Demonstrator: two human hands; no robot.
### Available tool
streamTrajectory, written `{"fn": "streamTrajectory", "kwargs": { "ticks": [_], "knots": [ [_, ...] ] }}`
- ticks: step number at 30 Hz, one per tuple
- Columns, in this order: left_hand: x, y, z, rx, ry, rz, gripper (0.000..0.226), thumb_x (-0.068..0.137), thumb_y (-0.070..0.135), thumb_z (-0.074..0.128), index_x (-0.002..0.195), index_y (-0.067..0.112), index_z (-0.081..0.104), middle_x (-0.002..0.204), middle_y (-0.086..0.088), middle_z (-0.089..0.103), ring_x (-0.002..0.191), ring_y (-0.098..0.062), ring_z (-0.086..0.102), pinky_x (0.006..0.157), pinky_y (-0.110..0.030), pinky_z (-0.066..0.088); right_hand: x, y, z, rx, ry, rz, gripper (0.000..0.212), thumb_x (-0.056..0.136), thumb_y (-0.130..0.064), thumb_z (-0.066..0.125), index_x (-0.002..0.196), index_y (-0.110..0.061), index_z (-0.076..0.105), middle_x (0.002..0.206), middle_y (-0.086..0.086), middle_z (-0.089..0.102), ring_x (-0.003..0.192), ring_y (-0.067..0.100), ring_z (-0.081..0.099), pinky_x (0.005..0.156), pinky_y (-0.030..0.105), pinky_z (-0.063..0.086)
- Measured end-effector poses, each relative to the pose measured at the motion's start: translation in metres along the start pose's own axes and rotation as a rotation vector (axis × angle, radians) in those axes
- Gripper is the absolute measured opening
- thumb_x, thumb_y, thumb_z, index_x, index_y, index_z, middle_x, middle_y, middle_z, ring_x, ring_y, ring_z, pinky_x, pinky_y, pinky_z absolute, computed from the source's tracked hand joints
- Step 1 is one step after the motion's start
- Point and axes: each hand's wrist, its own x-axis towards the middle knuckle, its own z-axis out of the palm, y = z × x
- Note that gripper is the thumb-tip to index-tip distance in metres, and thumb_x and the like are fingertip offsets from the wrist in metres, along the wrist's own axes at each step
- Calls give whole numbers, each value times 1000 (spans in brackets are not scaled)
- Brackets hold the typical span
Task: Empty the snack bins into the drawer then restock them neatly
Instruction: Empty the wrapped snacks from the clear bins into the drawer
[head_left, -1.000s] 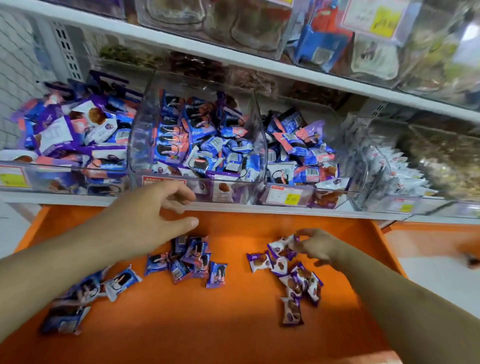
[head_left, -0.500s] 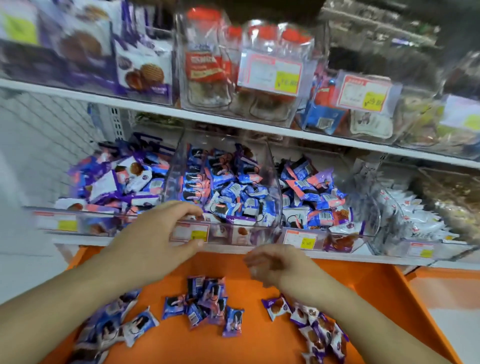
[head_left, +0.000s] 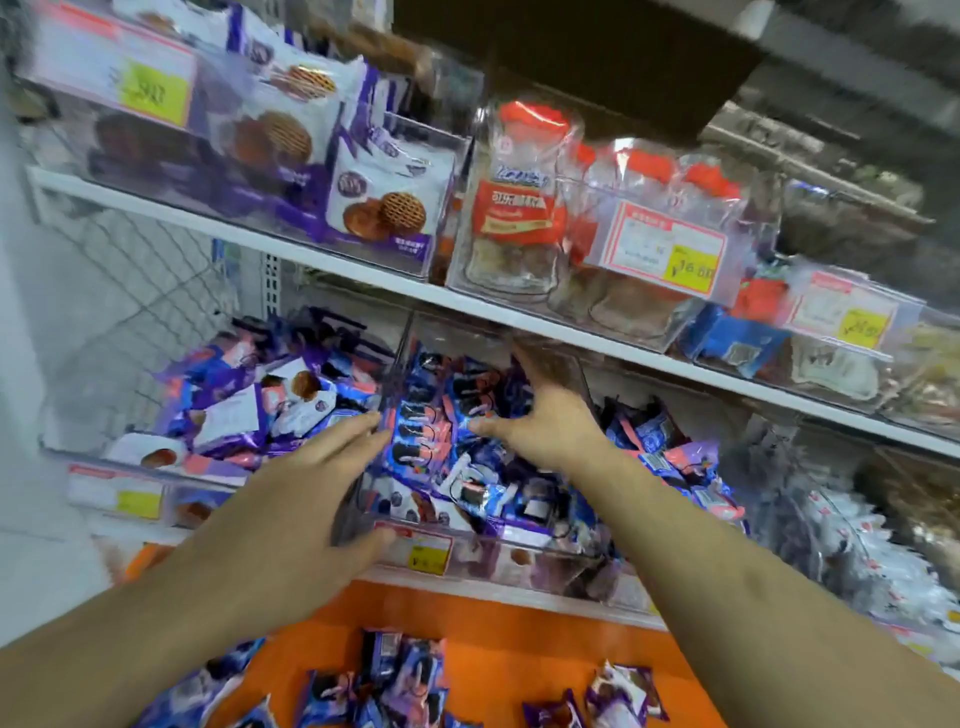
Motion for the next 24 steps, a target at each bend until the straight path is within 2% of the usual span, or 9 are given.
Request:
{"fn": "streamTrajectory", "kwargs": {
  "ticks": [2,4,5,8,12,15,19,21,24],
  "knots": [
    [2,-5,1,-25,0,3,91,92,62,63,160,54,3,158,43,-19,146,-2,35,119,-33,38,39,7,9,-125,-127,92,119,68,-73,84,163,-40,21,171,-2,25,151,29,36,113,33,40],
    [3,-9,1,-31,-2,13,89,93,60,63,159,56,4,155,45,-21,145,-2,36,117,-32,39,65,13,21,-160,-203,140,127,51,-85,83,157,-53,21,173,-3,15,155,33,26,120,42,36],
    [4,-9,1,-20,7,24,87,94,60,61,159,55,4,155,44,-21,147,0,30,118,-30,37,74,17,28,-162,-190,128,126,47,-83,85,154,-59,23,173,-5,10,156,34,20,121,46,35],
    [6,-11,3,-26,41,30,85,94,60,60,161,52,8,156,43,-19,149,4,24,120,-28,35,83,18,40,-256,-150,88,114,60,-68,92,153,-60,28,167,-7,4,154,37,14,118,50,39],
    [6,-12,6,-37,36,34,84,94,59,61,161,51,10,157,42,-17,148,2,30,118,-32,39,79,14,45,-317,-102,53,98,68,-61,91,152,-49,42,154,-3,21,142,35,24,109,44,42],
    [4,-11,5,-47,33,35,84,94,56,62,161,51,10,156,43,-17,145,1,34,115,-31,42,75,18,48,-301,-29,-26,80,68,-55,94,139,-40,61,135,-6,33,128,28,29,99,39,44],
    [3,-11,5,-64,31,40,85,94,55,62,161,50,11,157,43,-17,144,3,34,115,-29,41,73,29,53,-189,57,-84,49,70,-41,96,115,-36,76,129,-15,39,121,21,41,97,35,49],
    [2,-12,5,-78,31,46,85,94,54,63,161,49,11,157,43,-17,145,2,34,115,-29,41,74,30,53,-145,115,-124,32,75,-29,94,103,-28,79,126,-12,44,116,17,49,93,24,45],
    [2,-11,4,-94,30,52,85,94,52,63,161,49,12,157,44,-17,146,2,33,115,-28,41,72,27,47,-119,136,-134,28,77,-21,92,103,-17,80,123,-5,56,111,12,53,92,14,36]
  ]
}}
